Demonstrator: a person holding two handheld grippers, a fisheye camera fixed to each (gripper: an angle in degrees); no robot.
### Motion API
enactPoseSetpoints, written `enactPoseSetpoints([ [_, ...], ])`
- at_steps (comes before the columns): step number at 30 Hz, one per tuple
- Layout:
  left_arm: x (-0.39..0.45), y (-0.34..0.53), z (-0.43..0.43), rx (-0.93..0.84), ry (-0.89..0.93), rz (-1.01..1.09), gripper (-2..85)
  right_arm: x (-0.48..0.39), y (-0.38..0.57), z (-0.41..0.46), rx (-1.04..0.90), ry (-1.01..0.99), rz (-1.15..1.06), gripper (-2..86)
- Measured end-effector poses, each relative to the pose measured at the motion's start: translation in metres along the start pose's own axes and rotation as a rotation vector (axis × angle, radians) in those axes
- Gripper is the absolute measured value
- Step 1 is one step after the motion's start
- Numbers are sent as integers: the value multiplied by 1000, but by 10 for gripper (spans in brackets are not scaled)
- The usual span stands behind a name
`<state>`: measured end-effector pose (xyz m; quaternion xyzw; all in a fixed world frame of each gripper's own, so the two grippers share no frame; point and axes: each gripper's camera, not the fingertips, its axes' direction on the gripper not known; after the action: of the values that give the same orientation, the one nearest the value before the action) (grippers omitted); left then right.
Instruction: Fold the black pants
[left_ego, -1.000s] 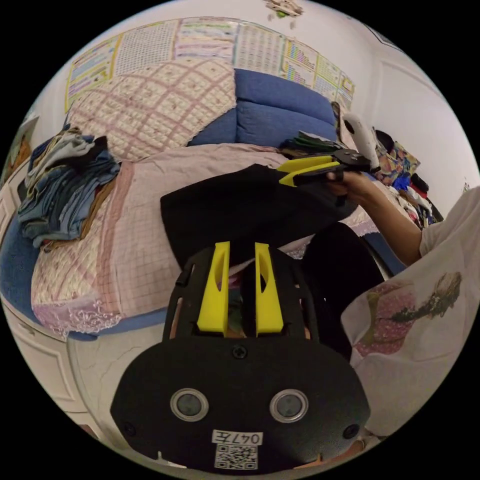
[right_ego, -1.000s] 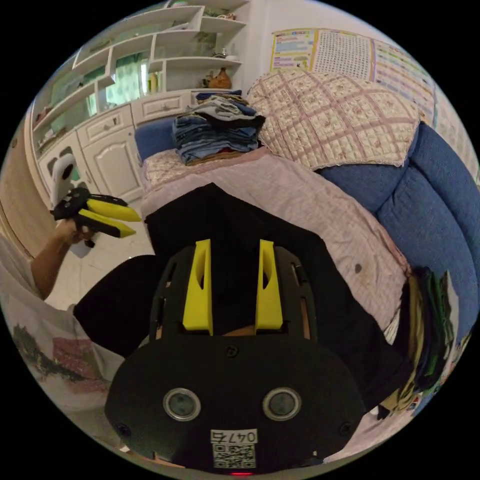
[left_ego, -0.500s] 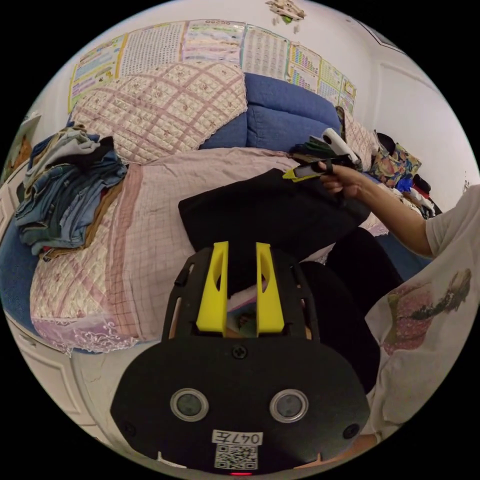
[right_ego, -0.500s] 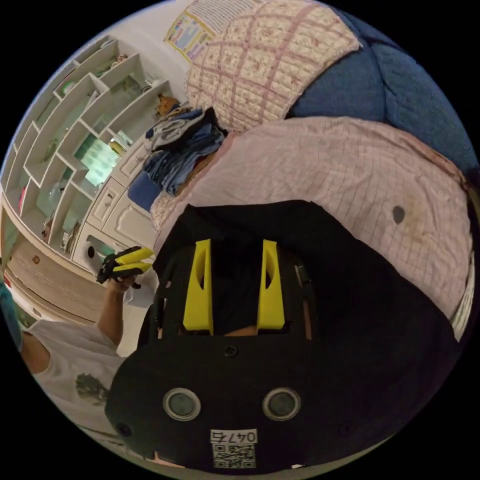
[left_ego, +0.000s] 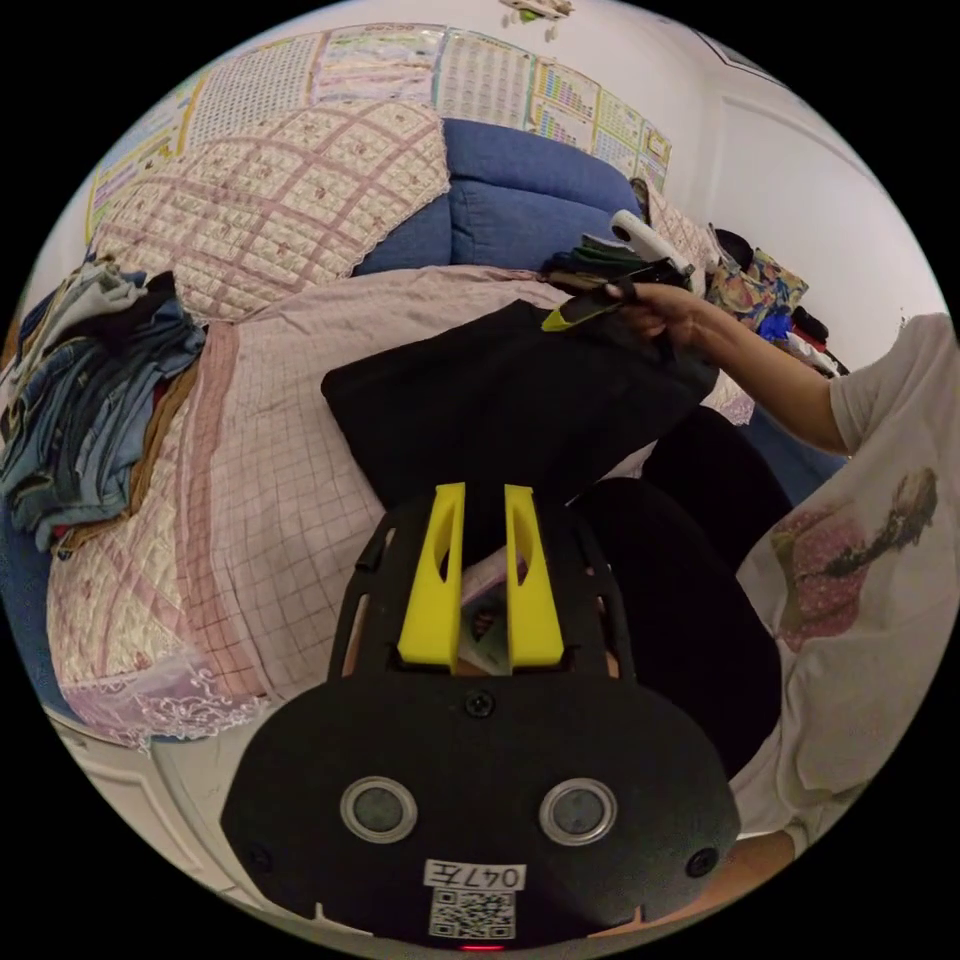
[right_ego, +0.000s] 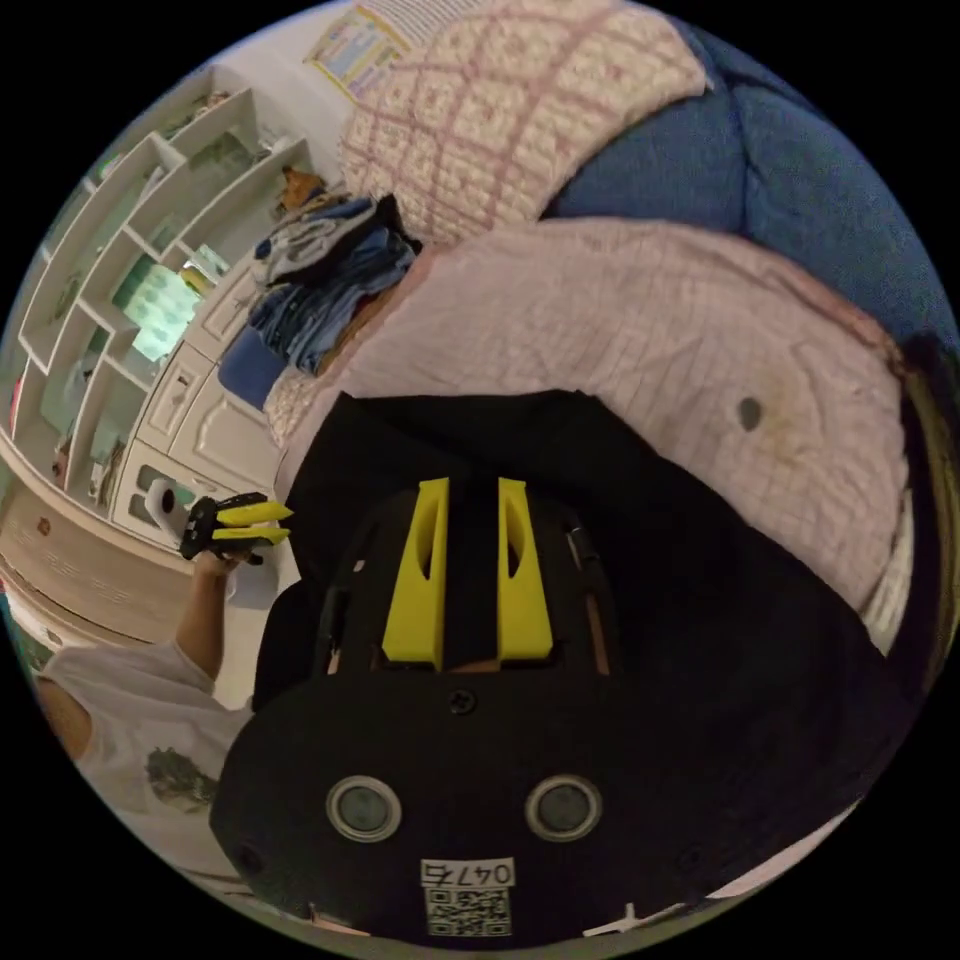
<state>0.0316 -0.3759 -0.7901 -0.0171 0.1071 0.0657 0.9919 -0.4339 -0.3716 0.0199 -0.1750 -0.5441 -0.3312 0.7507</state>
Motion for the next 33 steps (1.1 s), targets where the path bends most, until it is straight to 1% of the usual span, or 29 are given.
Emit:
enactPoseSetpoints([
  [1, -1, -3, -4, 15, 1, 2, 64, -8, 8, -2, 15, 0, -28, 30],
  [2, -5, -10, -11, 39, -5, 2, 62, -29, 24, 0, 21, -19, -109, 29],
  [3, -13, -22, -14, 47, -20, -10, 61, -51, 41, 8, 8, -29, -189, 24],
  [4, -17, -29, -14, 41, -32, -19, 60, -61, 49, 15, -6, -27, -224, 22],
  [6, -35, -65, -5, -7, -83, -38, 60, -98, 79, 51, -93, 42, -315, 21],
  [8, -43, -92, 5, -3, -115, -44, 60, -115, 100, 86, -178, 140, -338, 21],
  [9, -48, -108, 14, 1, -100, -51, 61, -121, 112, 109, -231, 188, -337, 21],
  [11, -60, -126, 35, -51, -114, -98, 62, -127, 127, 119, -211, 204, -325, 24],
  [13, -70, -134, 50, -96, -144, -140, 62, -130, 146, 100, -65, 208, -276, 29],
  [15, -70, -134, 39, -42, -136, -161, 60, -117, 193, 56, 178, 213, -118, 37],
  [16, -68, -133, 34, -22, -135, -166, 60, -110, 210, 47, 235, 223, -56, 41],
  [18, -64, -122, 16, 15, -135, -196, 59, -67, 299, 18, 461, 243, 274, 62],
  [19, -63, -119, 12, 17, -134, -201, 59, -55, 325, 15, 511, 236, 360, 66],
  [20, -60, -113, 8, 12, -127, -209, 59, -32, 376, 13, 583, 231, 522, 75],
  [21, -57, -108, 6, -2, -114, -218, 58, -14, 419, 17, 600, 230, 629, 82],
  [23, -51, -103, 7, -29, -96, -225, 58, -4, 463, 29, 598, 209, 656, 87],
  [25, -44, -101, 9, -63, -85, -223, 58, -8, 487, 44, 621, 217, 610, 87],
  [27, -36, -104, 10, -106, -85, -214, 61, -18, 500, 67, 597, 297, 575, 78],
  [31, -26, -113, 2, -133, -115, -197, 63, -38, 522, 79, 679, 367, 587, 63],
  [33, -24, -118, -6, -136, -113, -196, 64, -51, 532, 81, 705, 465, 588, 70],
])
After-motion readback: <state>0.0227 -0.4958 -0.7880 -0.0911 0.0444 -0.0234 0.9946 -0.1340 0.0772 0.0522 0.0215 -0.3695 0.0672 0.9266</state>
